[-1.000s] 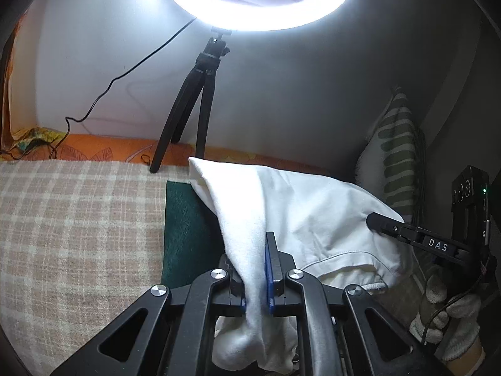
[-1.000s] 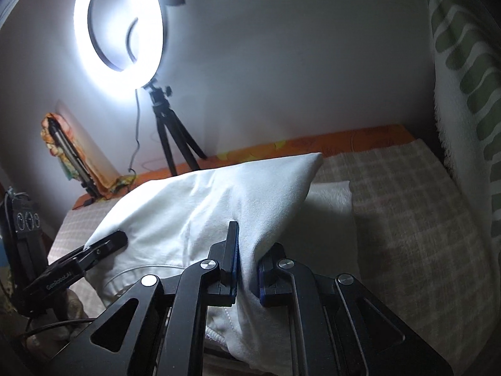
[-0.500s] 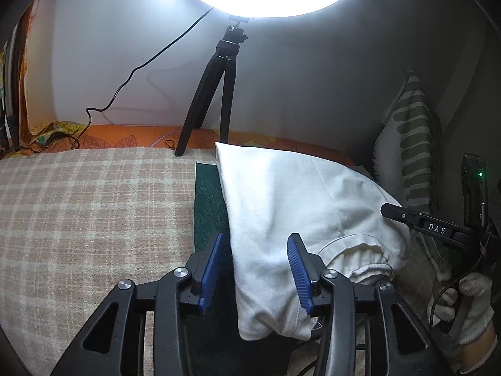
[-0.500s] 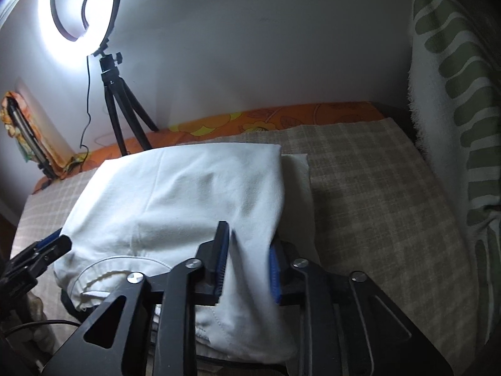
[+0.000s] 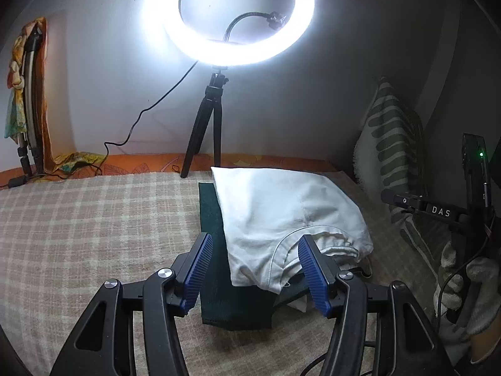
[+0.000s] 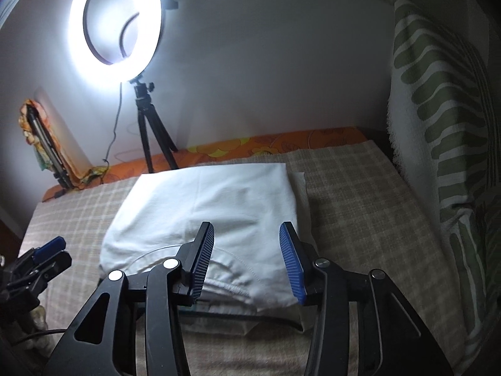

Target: Fold small clothes

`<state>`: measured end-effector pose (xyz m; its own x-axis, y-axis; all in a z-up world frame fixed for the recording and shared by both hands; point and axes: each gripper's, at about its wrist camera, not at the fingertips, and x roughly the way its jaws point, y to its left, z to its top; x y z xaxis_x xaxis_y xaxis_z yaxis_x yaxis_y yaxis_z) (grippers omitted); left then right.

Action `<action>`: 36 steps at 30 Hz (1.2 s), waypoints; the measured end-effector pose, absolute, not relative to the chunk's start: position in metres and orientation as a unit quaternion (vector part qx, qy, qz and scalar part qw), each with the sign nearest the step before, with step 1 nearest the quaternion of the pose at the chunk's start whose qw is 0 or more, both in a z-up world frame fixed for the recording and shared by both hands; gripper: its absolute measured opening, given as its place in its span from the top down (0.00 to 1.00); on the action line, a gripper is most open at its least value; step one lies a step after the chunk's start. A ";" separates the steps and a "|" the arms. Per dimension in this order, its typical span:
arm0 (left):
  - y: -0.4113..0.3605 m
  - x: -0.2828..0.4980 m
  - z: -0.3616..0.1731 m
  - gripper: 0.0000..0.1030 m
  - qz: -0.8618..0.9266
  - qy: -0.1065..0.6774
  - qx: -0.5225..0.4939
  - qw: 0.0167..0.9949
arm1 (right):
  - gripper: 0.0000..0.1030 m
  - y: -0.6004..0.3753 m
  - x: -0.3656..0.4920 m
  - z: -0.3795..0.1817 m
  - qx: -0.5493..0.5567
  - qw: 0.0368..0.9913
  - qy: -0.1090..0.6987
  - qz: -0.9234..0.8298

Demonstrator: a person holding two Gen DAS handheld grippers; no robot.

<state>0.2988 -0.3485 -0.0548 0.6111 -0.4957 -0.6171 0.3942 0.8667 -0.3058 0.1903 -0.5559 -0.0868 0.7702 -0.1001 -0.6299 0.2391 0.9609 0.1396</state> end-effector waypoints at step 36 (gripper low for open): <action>-0.241 0.121 -0.001 0.00 -0.272 0.281 -0.003 0.920 | 0.21 -0.383 0.051 -0.063 0.061 0.955 0.236 -0.171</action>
